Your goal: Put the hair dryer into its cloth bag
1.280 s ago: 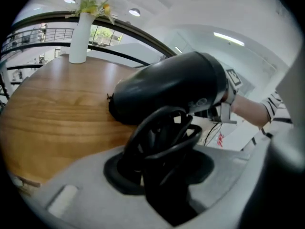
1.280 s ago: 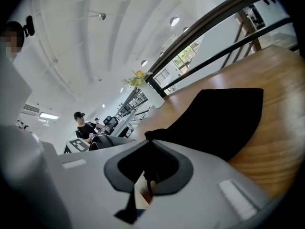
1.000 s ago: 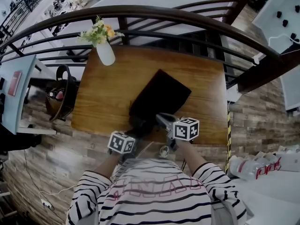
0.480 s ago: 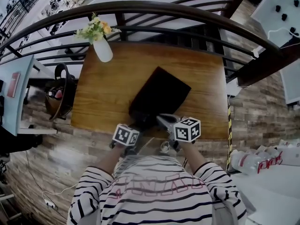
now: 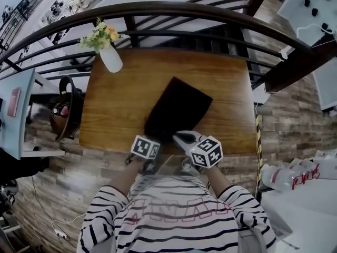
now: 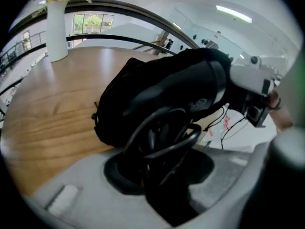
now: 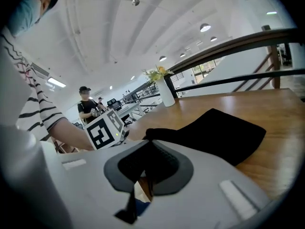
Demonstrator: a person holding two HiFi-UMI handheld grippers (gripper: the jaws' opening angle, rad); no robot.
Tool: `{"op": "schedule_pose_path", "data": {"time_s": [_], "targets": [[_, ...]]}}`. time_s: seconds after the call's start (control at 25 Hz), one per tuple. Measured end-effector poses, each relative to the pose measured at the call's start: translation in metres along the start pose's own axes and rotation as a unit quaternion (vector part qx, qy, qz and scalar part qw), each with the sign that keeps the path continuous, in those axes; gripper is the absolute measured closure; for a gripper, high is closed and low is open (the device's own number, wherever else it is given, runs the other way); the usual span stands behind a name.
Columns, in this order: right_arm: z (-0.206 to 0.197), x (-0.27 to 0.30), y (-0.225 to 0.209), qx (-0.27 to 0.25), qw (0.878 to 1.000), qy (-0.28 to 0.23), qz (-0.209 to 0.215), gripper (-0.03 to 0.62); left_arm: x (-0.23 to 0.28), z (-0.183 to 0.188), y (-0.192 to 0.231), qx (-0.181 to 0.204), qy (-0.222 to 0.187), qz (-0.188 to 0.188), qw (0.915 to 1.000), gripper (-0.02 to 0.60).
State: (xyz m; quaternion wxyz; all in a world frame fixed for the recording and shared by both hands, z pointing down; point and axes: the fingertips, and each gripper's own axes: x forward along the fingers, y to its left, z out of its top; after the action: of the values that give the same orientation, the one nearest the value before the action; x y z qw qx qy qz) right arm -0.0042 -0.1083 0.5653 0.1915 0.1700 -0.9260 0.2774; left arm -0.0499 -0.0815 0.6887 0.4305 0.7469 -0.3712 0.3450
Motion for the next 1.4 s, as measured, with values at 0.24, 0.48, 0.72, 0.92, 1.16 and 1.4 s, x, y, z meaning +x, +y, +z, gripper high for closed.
{"op": "schedule_pose_path", "data": {"time_s": [0.24,0.48,0.72,0.92,1.16,1.4], "targets": [[-0.004,-0.003,0.005,-0.058,0.998,0.015,-0.015,0.582,0.007,0.013,-0.005,0.007,0.003,-0.009,0.9999,0.410],[-0.009,-0.008,0.006,-0.086,0.996,0.023,-0.017,0.583,0.011,0.030,-0.010,0.005,-0.006,-0.017,0.9998,0.410],[-0.012,-0.009,0.011,-0.123,0.992,0.033,-0.009,0.583,0.012,0.046,-0.011,0.017,-0.012,-0.024,0.9995,0.410],[-0.009,-0.005,0.014,-0.143,0.989,0.032,0.000,0.583,0.017,0.061,-0.011,0.022,-0.020,-0.026,0.9992,0.408],[-0.016,0.000,0.005,-0.150,0.988,0.041,-0.005,0.583,0.030,0.073,-0.014,0.023,-0.025,-0.030,0.9990,0.402],[-0.020,0.005,-0.003,-0.144,0.988,0.045,-0.003,0.583,0.045,0.084,-0.009,0.033,-0.021,-0.027,0.9989,0.399]]}}
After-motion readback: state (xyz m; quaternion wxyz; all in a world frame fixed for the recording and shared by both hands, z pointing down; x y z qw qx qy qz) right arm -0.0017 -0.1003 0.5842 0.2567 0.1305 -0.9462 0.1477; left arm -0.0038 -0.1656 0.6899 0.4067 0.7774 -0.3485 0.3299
